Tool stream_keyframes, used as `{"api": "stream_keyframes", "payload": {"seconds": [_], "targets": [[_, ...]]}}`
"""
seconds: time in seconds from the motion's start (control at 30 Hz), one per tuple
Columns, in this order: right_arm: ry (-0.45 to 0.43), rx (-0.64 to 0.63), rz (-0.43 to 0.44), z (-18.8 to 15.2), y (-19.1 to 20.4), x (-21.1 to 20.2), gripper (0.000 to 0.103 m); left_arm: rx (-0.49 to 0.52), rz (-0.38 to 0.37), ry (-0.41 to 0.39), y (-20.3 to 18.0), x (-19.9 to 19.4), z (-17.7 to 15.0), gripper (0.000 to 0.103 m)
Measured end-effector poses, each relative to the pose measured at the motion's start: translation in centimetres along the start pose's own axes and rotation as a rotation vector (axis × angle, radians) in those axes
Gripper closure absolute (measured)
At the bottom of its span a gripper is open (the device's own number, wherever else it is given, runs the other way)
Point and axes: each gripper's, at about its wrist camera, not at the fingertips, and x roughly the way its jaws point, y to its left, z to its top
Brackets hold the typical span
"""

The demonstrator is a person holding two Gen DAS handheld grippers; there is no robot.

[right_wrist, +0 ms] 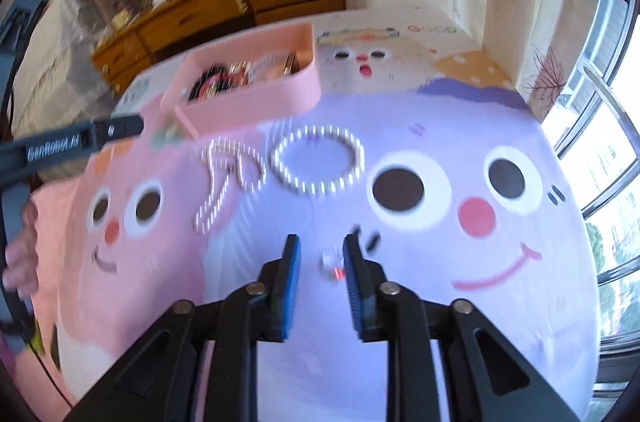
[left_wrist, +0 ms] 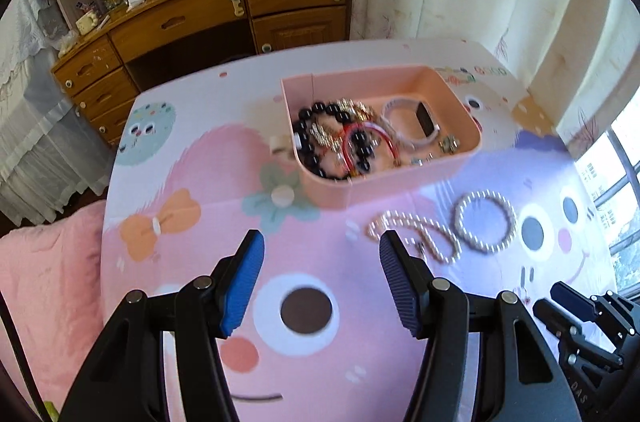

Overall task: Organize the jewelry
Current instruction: 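Withdraw both open tools from the pink box back over the table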

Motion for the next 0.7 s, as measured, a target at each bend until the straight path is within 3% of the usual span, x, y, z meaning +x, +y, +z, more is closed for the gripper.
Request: {"api": "stream_keyframes", "payload": {"seconds": [0.07, 0.27, 0.5, 0.7], "targets": [[0.02, -0.047, 0.005, -0.9, 0.0, -0.5, 0.068, -0.002, 0.008, 0.015, -0.6, -0.2, -0.6, 0.045], [0.054, -0.231, 0.039, -1.7, 0.2, -1.4, 0.067, 0.004, 0.018, 0.062, -2.8, -0.6, -2.4, 0.043], [0.048, -0.466, 0.092, -1.9, 0.1, -2.3, 0.067, 0.023, 0.058, 0.082, -5.7, -1.5, -4.6, 0.03], [0.034, -0.68, 0.137, -1.1, -1.1, -2.9, 0.053, 0.006, 0.029, 0.086, -8.1, -1.8, -5.9, 0.024]]}}
